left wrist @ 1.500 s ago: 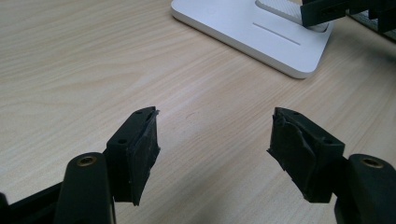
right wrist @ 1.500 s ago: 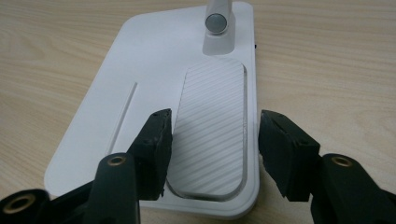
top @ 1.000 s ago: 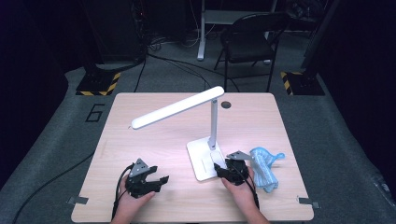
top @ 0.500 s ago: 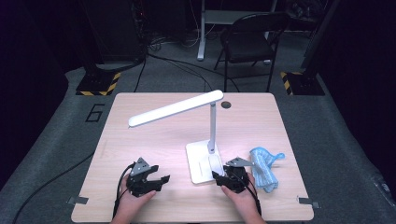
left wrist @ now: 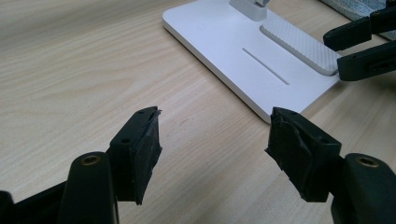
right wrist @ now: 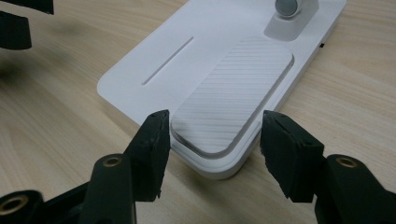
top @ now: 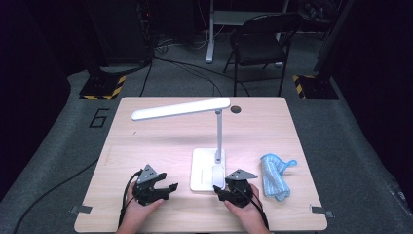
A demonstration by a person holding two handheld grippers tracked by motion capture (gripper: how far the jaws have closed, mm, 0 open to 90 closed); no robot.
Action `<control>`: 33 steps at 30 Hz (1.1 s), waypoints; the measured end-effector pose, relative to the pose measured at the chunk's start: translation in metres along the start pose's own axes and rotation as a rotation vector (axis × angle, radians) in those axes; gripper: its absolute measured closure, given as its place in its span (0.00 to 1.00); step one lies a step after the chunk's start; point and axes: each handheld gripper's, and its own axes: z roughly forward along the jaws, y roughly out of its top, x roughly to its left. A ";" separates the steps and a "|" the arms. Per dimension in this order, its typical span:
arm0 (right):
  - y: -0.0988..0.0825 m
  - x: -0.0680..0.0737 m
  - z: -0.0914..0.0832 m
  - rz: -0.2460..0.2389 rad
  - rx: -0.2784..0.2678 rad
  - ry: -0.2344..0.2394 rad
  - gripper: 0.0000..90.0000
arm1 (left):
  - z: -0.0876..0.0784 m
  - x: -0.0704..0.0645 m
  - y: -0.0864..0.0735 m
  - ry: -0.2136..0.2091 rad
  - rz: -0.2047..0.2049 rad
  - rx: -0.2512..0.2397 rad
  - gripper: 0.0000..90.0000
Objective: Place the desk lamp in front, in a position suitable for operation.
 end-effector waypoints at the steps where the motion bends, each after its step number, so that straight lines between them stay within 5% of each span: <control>1: 0.000 0.001 0.000 0.005 -0.002 0.003 0.47 | 0.000 -0.001 0.000 -0.001 -0.008 -0.001 0.38; 24: 0.002 0.028 0.014 -0.055 -0.014 0.098 0.44 | 0.006 -0.006 0.000 -0.007 0.005 0.004 0.41; 33: 0.008 0.024 0.019 -0.065 -0.025 0.137 0.43 | 0.004 -0.005 -0.001 -0.004 -0.003 0.003 0.42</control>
